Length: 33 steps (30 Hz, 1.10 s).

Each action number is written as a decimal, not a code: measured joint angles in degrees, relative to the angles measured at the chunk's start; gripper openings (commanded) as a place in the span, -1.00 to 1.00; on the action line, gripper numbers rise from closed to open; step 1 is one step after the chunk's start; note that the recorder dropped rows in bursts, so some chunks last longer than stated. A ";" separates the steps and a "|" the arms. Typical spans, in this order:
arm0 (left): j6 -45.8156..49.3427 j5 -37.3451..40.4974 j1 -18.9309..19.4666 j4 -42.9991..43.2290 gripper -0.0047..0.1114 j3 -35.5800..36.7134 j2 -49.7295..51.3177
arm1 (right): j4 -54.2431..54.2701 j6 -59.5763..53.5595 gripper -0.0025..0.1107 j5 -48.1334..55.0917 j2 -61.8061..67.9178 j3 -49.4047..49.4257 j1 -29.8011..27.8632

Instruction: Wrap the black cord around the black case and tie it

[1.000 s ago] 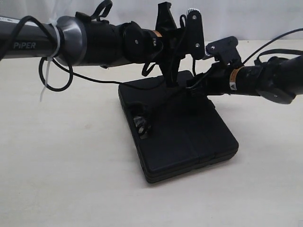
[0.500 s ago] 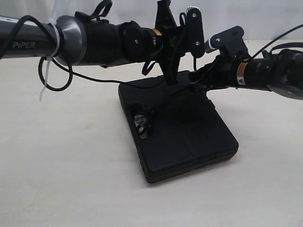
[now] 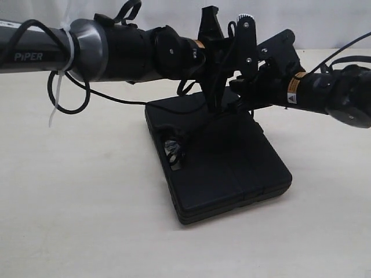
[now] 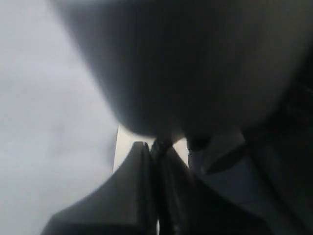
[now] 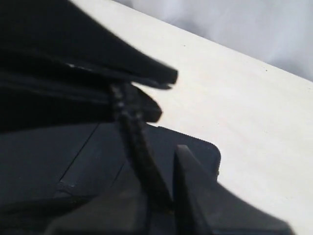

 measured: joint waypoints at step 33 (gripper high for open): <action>-19.19 19.65 2.04 4.96 -0.92 0.00 5.65 | -0.39 22.54 -0.89 0.47 -7.26 2.59 -6.17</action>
